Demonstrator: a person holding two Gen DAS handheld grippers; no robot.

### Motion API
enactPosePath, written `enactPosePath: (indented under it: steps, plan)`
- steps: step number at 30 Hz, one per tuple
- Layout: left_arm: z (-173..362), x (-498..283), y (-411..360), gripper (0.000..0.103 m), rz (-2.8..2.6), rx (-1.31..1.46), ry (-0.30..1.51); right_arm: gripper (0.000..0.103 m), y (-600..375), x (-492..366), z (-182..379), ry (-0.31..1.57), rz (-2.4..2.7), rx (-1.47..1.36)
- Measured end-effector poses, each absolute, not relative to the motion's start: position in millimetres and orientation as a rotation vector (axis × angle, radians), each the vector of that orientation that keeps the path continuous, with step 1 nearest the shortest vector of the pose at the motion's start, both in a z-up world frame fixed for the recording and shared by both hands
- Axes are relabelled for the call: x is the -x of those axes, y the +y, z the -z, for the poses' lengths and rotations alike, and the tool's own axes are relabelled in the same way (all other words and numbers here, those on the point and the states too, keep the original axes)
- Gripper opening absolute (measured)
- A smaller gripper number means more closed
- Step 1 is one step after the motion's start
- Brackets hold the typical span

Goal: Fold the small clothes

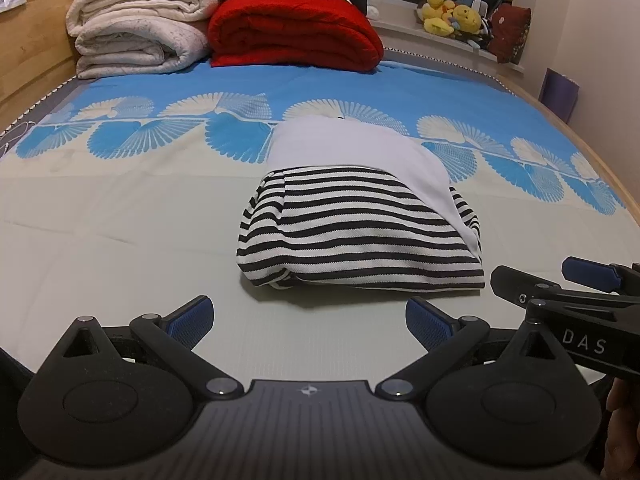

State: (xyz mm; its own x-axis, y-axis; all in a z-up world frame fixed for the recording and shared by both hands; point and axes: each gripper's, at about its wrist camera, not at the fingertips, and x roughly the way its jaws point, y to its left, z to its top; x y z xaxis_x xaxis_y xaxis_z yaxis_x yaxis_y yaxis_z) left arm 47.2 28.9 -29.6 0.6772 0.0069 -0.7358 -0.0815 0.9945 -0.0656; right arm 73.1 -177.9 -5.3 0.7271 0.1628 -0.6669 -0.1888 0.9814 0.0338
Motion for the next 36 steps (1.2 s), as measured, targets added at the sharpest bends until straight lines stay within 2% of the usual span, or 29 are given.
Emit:
enactPosePath:
  steps: [36]
  plan:
    - [30.4, -49.0, 26.7, 0.102, -0.045, 0.093, 0.826, 0.083, -181.0, -74.9, 5.3, 0.729, -0.193, 0.039]
